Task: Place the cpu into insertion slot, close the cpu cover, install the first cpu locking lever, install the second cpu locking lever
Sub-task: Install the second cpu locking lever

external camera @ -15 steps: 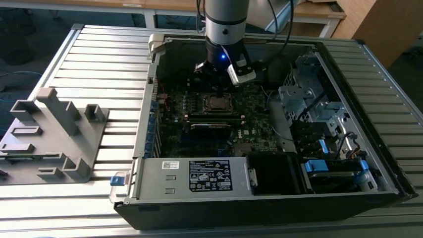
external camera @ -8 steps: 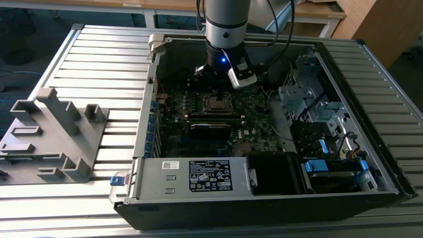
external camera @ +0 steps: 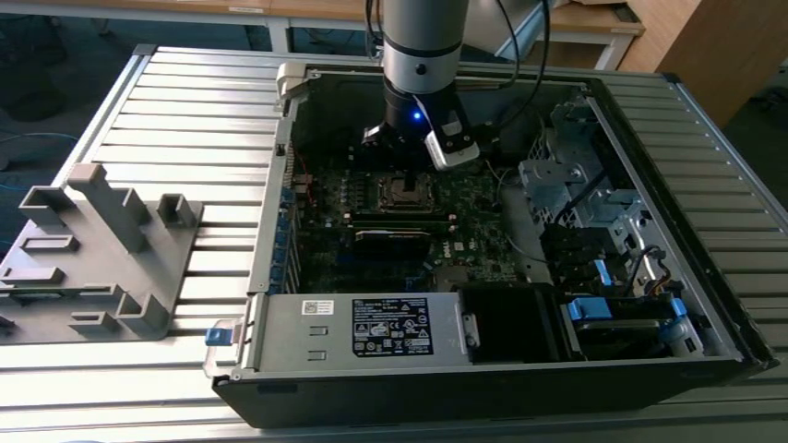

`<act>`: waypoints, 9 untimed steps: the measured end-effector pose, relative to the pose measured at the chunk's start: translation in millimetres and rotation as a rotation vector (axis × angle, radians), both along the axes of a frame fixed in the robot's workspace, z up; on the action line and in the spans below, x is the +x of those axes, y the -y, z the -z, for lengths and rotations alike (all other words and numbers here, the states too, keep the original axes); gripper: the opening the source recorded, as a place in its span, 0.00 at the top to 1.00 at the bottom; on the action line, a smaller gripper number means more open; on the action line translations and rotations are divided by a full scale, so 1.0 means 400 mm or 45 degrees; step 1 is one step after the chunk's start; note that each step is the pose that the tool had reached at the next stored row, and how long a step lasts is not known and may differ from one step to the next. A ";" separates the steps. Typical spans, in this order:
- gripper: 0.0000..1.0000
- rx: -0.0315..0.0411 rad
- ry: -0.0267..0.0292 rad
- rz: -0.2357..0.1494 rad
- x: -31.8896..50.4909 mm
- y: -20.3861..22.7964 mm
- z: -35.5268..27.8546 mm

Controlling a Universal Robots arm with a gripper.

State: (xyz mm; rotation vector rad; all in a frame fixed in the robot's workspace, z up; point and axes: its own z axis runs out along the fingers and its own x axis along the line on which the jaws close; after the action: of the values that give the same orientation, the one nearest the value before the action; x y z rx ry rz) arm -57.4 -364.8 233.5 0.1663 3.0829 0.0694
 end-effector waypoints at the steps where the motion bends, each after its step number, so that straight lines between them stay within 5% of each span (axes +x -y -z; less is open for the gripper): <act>1: 0.89 -0.0001 0.0000 0.000 0.000 0.000 0.000; 9: 0.89 0.0009 -0.0004 0.000 0.000 0.000 -0.010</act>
State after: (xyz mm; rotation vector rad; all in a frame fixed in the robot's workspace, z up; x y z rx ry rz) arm -57.4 -364.9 237.6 0.1662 3.0833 0.0705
